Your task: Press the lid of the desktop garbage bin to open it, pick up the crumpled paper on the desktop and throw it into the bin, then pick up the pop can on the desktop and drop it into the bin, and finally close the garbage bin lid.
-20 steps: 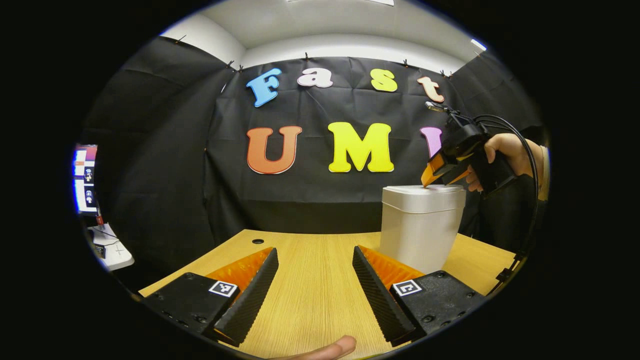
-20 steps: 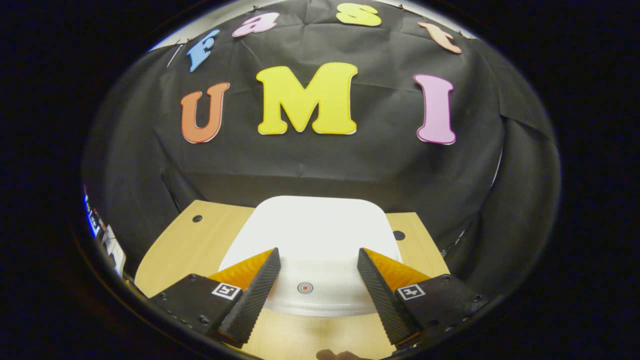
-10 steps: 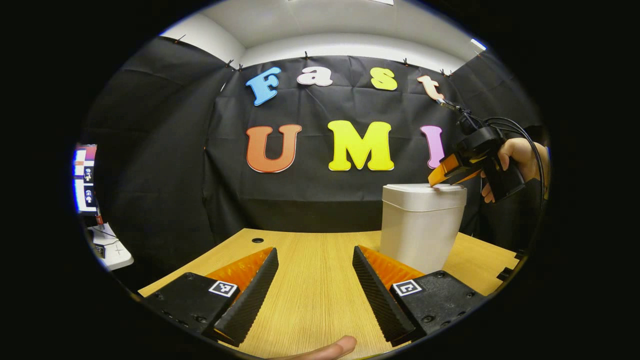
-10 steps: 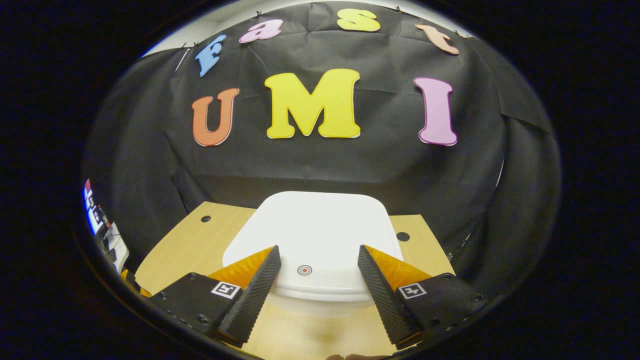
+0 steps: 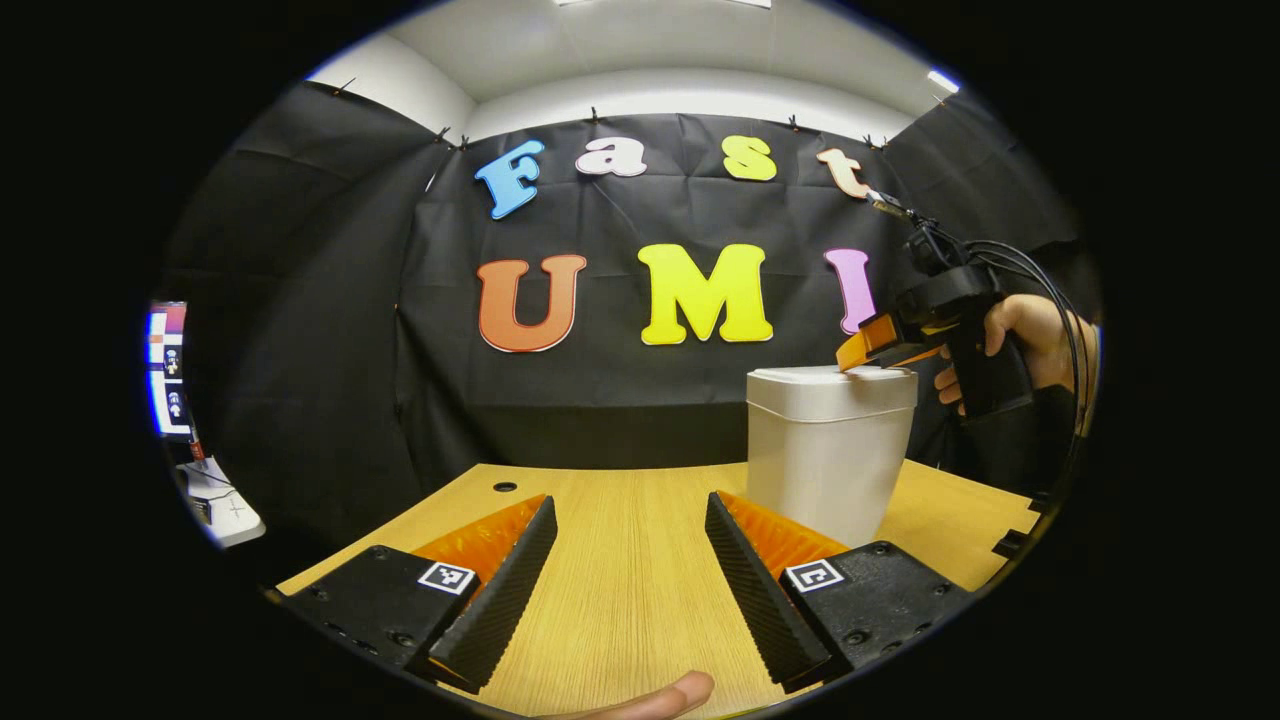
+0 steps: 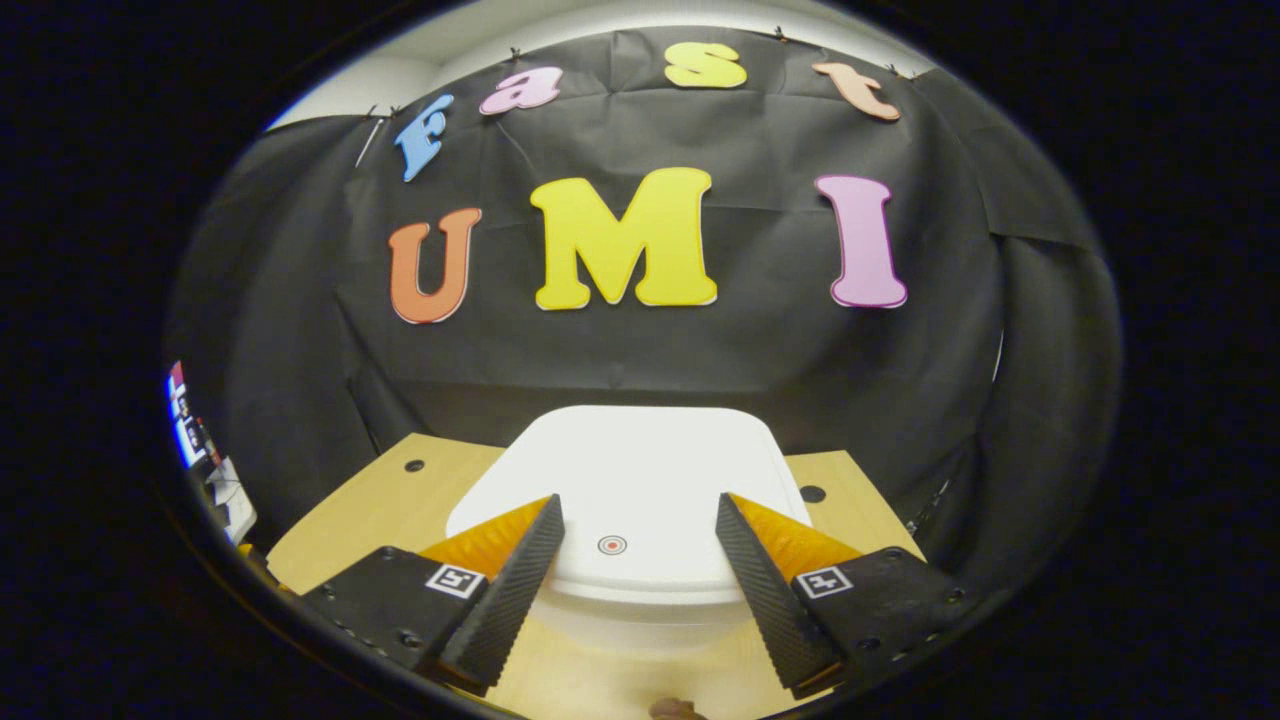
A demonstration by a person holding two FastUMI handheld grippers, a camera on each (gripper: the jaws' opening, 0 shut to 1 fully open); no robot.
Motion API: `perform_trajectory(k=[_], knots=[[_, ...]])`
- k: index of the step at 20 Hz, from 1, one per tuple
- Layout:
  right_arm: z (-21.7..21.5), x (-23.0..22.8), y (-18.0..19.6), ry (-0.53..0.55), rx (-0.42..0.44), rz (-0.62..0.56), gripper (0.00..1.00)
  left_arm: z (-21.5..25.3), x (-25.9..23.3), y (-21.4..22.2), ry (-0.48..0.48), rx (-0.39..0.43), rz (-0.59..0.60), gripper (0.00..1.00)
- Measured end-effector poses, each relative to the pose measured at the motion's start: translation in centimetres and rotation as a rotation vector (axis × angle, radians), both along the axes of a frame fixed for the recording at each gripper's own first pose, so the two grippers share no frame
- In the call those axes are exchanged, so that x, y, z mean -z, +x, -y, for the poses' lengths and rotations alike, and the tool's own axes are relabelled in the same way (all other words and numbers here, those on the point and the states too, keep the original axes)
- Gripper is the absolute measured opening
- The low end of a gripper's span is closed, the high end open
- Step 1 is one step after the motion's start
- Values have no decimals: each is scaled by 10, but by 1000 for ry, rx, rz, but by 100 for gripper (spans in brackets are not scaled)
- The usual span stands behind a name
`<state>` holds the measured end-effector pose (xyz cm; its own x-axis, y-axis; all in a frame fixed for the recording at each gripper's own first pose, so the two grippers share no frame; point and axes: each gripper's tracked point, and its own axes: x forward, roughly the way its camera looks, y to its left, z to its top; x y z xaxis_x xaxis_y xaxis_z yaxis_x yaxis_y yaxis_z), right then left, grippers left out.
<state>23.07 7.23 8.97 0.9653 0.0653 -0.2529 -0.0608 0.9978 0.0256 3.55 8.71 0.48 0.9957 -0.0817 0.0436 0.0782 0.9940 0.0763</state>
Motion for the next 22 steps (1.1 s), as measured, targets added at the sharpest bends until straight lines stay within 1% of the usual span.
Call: perform_trajectory(k=[3,5,6,9,11,12,13,14,15,18,20,22], knots=[[-1,3,4,-19,-13,58,97,1,3,5,-3,-3,-1,96],[0,3,4,-3,-19,84,96,0,4,8,1,-16,4,96],[1,3,4,9,-19,107,98,1,5,10,4,-18,5,96],[3,4,-3,5,-2,167,96,-2,11,15,13,-35,-5,96],[5,2,-19,-10,6,208,99,-6,10,16,10,-61,-7,97],[8,2,-30,-12,13,222,98,-6,12,14,9,-69,-10,96],[5,-1,-42,-7,-2,245,96,-4,11,14,8,-71,-8,96],[2,-3,-54,-6,-18,263,94,0,9,11,9,-66,-3,97],[4,-6,-64,-18,-21,287,96,5,9,10,10,-58,0,96],[14,-14,-94,-83,4,344,95,21,4,5,33,-30,14,97],[13,-12,-116,-104,0,364,97,27,-1,2,46,-14,32,96],[13,-6,-138,-112,1,370,95,31,-3,-4,48,-3,44,96]])
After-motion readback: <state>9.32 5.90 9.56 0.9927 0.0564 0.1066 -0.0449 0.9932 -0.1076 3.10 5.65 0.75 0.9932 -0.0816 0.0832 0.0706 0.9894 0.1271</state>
